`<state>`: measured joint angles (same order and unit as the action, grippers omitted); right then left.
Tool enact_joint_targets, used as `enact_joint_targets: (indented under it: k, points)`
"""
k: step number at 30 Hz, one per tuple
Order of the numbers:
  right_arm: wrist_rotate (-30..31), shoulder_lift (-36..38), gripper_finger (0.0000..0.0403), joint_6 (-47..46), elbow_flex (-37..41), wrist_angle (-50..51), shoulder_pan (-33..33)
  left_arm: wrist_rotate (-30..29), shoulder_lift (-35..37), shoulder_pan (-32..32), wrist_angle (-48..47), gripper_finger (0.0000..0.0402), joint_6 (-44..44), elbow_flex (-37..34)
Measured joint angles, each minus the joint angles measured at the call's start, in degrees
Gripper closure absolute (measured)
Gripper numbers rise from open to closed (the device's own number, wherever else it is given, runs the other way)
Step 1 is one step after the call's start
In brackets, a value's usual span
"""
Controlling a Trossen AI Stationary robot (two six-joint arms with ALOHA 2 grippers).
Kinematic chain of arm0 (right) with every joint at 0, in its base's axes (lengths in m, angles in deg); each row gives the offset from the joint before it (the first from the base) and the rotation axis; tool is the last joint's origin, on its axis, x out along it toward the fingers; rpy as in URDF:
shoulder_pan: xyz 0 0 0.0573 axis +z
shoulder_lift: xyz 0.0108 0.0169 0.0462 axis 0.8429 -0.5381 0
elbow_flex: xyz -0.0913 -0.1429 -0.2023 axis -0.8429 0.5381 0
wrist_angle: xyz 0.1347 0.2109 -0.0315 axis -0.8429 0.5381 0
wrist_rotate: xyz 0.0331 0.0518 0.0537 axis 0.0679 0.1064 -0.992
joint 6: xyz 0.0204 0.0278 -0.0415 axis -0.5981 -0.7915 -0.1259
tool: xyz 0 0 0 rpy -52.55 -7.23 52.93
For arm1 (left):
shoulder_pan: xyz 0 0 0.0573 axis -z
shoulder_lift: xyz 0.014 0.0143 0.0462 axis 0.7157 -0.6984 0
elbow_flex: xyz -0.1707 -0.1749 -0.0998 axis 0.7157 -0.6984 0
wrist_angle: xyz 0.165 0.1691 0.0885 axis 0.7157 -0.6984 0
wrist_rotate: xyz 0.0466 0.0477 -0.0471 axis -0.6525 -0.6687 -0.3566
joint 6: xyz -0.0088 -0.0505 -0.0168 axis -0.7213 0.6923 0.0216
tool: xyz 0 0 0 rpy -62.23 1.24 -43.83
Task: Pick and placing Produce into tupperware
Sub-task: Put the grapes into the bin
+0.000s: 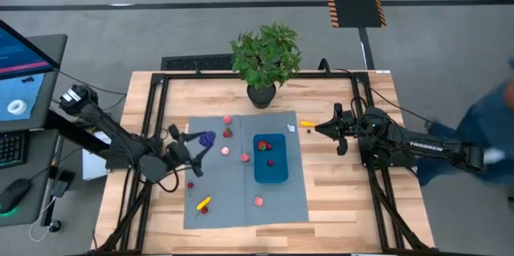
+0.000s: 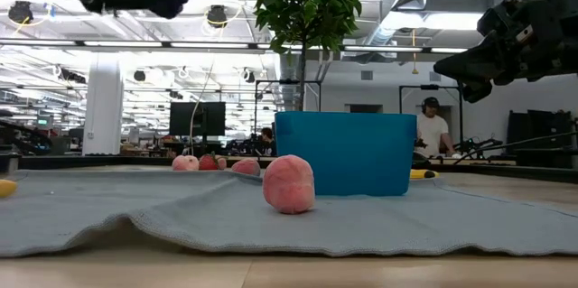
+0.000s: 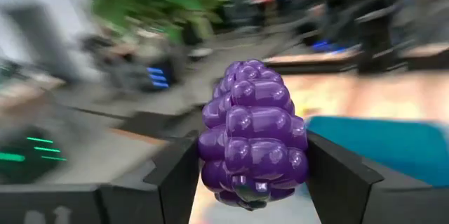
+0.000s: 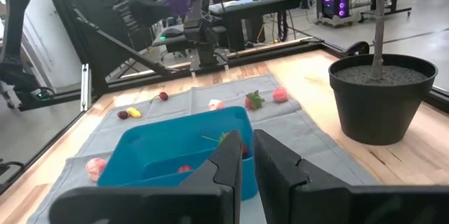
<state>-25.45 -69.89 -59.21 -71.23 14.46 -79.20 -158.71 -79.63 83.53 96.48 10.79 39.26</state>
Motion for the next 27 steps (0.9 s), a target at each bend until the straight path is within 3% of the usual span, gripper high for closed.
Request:
enact_joint_targets:
  k: [2, 8, 12, 20, 27]
  points:
    - [0.0, -0.02, 0.0343, 0.0, 0.0, -0.01, 0.0, 5.56, -0.64, -1.57, -0.01, 0.0187, 6.79, 0.0]
    - [0.02, 0.0, 0.0343, 0.0, 0.0, -0.01, 0.0, 15.1, -3.48, -7.56, 0.08, 0.0187, 25.42, 0.01]
    - [0.0, 0.0, 0.0343, 0.02, 0.0, -0.01, 0.0, 21.35, -6.8, -11.94, 2.08, 0.0187, 25.58, 0.0]
    - [0.0, 0.0, 0.0343, 0.04, 0.0, -0.01, 0.0, 40.7, -14.81, -22.38, 19.1, 0.0187, 22.26, 0.02]
    - [0.0, -0.01, 0.0343, 0.04, 0.0, 0.01, 0.0, 48.84, -22.77, -27.57, 20.74, 0.0187, 23.79, 4.88]
